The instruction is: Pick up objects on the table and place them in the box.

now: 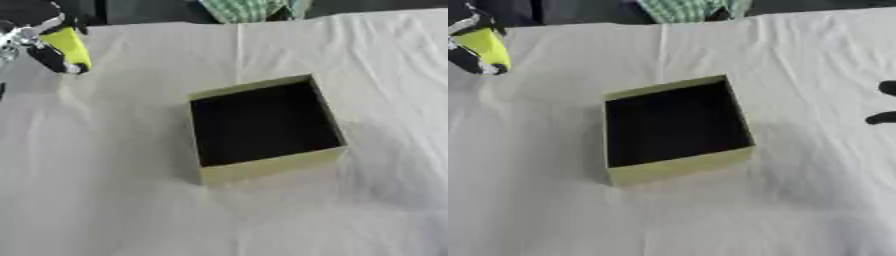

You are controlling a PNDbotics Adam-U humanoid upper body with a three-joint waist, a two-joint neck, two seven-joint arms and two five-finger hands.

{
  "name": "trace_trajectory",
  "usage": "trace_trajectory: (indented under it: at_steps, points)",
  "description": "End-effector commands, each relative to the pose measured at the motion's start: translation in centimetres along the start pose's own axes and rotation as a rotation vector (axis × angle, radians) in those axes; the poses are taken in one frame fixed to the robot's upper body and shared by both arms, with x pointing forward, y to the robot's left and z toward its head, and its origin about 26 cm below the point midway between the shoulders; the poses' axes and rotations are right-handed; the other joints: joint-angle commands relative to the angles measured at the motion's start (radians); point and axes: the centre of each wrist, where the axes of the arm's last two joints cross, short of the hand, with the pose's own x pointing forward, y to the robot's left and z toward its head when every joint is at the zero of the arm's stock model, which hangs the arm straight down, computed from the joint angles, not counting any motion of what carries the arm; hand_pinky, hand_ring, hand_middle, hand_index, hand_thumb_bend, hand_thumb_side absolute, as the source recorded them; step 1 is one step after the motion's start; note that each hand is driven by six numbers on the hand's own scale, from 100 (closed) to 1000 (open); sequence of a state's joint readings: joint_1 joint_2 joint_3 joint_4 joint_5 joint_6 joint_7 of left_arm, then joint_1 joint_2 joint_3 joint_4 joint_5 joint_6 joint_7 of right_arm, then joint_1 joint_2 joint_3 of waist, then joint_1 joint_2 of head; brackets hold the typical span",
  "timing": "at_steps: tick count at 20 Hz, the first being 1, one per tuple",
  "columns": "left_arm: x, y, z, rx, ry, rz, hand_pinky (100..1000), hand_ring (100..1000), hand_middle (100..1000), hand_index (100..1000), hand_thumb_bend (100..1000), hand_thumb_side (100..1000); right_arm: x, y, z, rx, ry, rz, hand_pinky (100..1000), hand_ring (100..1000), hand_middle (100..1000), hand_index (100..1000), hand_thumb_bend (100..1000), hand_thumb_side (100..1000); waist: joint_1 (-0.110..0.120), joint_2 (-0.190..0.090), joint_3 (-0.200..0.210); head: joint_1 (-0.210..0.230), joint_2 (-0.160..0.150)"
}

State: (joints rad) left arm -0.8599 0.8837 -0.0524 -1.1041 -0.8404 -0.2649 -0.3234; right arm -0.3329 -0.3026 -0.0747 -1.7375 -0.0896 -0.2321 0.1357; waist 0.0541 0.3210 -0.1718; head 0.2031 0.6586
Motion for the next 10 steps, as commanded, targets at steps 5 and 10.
trace_trajectory:
  at_steps: [5, 10]
  points:
    - [6.6, 7.2, 3.8, 0.223, -0.295, -0.151, 657, 518, 479, 751, 473, 100, 0.5, -0.6, -0.4, 0.002, -0.019, 0.019, 574, 860, 733, 868, 100, 758, -0.003, -0.021, 0.005, -0.012, -0.012]
    - [13.1, 9.5, 6.4, 0.313, -0.556, -0.219, 651, 526, 488, 753, 486, 100, 0.5, -0.5, -0.5, 0.008, -0.022, 0.018, 574, 861, 733, 868, 100, 758, -0.005, -0.019, 0.008, -0.012, -0.014]
